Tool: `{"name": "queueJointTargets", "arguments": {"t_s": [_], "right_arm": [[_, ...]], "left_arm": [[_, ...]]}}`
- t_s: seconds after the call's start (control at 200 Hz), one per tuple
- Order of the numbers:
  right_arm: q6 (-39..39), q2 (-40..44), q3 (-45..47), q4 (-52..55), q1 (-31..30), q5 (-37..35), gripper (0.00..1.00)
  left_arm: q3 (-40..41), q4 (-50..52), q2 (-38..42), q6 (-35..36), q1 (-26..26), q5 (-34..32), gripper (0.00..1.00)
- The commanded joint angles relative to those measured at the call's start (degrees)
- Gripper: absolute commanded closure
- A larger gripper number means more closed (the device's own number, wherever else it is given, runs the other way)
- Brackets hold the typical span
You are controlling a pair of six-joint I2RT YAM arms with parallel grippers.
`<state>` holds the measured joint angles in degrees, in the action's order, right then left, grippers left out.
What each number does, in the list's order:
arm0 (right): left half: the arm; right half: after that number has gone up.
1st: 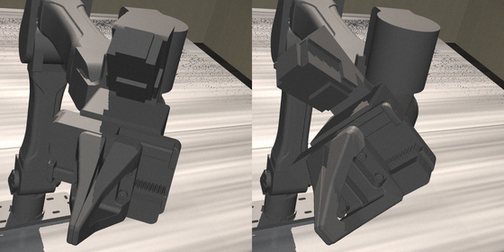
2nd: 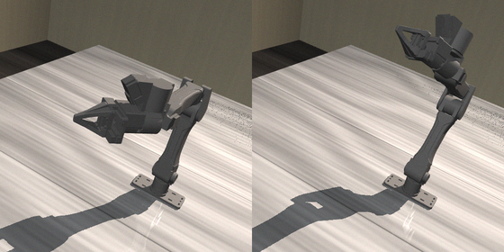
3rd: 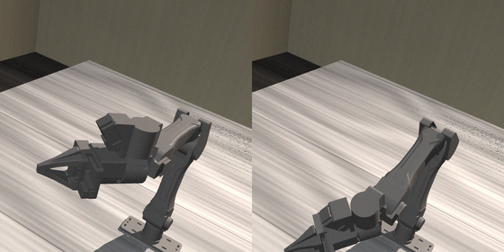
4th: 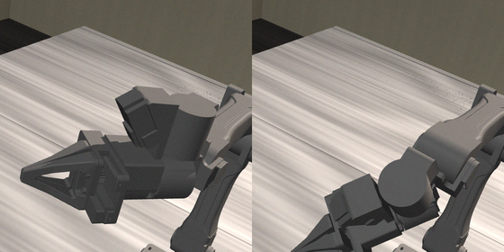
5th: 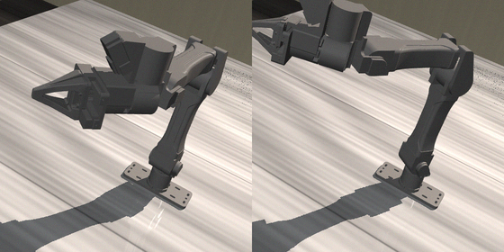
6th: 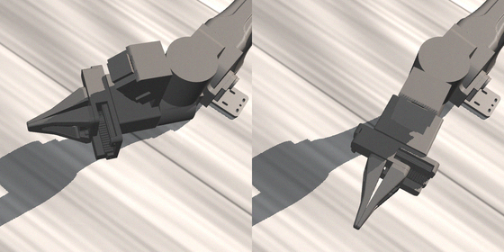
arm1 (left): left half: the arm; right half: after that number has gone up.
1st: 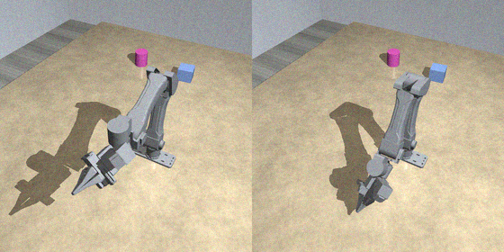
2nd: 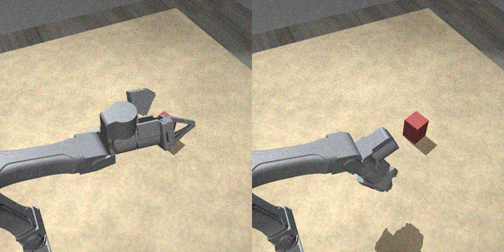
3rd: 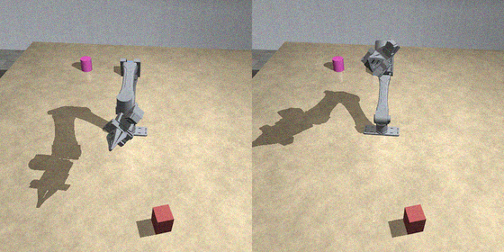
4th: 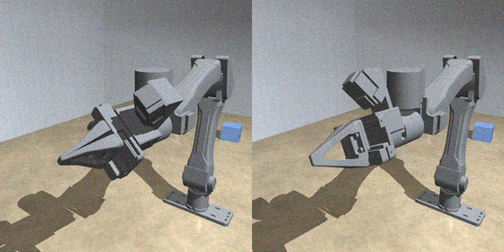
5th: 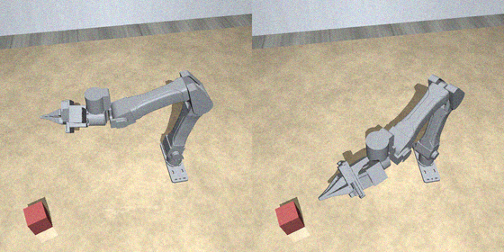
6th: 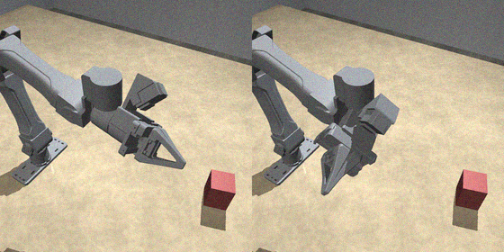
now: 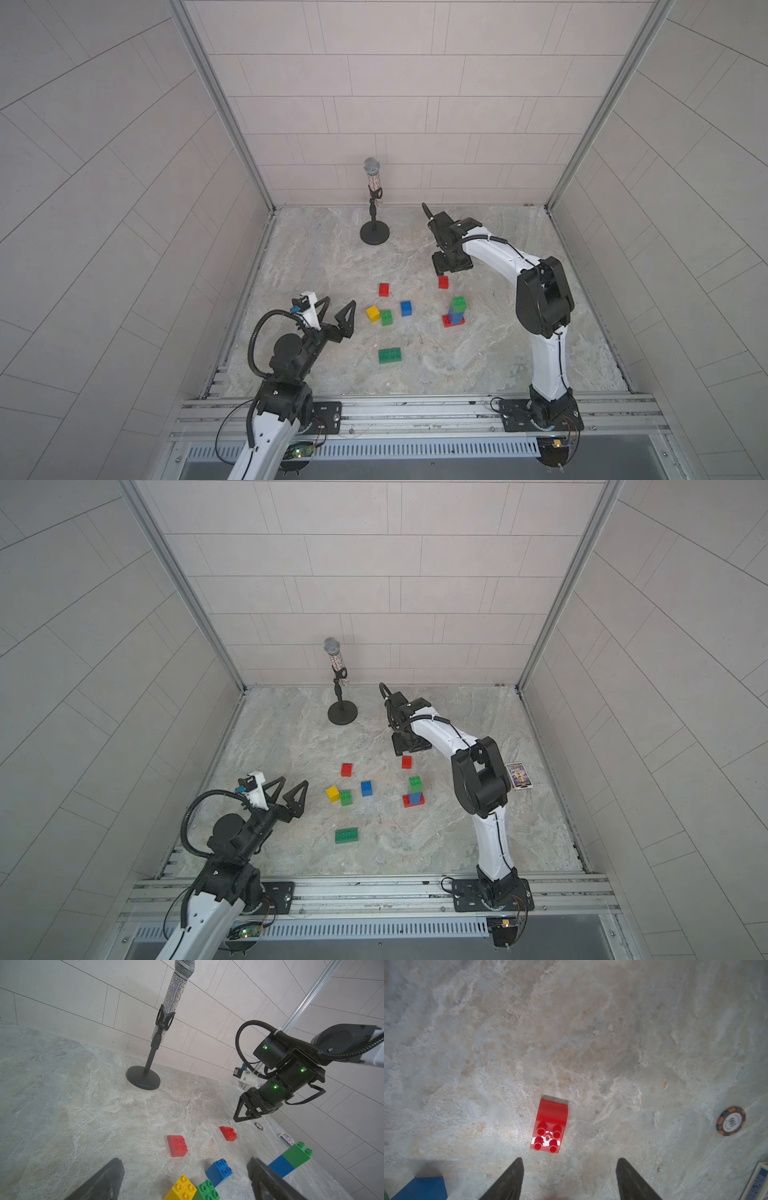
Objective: Assemble the number 1 with lego
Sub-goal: Pick up the lego brick from the center of the board.
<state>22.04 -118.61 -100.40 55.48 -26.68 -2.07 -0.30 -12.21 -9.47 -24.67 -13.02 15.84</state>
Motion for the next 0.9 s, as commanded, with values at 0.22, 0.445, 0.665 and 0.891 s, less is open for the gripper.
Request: {"name": "queueJointTargets", "arguments": {"t_s": [0.22, 0.445, 0.665, 0.891], "right_arm": [[2.49, -2.56, 5.73, -5.54, -0.52, 4.66, 0.37], [3.23, -3.39, 6.92, -7.58, -0.57, 4.7, 0.47], [2.31, -5.52, 4.19, -6.12, -0.55, 4.35, 0.61], [-0.53, -5.09, 3.55, -3.78, -0.65, 2.56, 0.81]], "left_arm": [[1.15, -2.86, -1.02, -0.38, 0.07, -0.32, 0.0], [1.17, -2.8, -0.98, -0.38, 0.09, -0.26, 0.0], [1.17, -2.82, -0.98, -0.43, 0.05, -0.27, 0.0], [1.14, -2.78, -0.98, -0.45, 0.07, -0.33, 0.0]]}}
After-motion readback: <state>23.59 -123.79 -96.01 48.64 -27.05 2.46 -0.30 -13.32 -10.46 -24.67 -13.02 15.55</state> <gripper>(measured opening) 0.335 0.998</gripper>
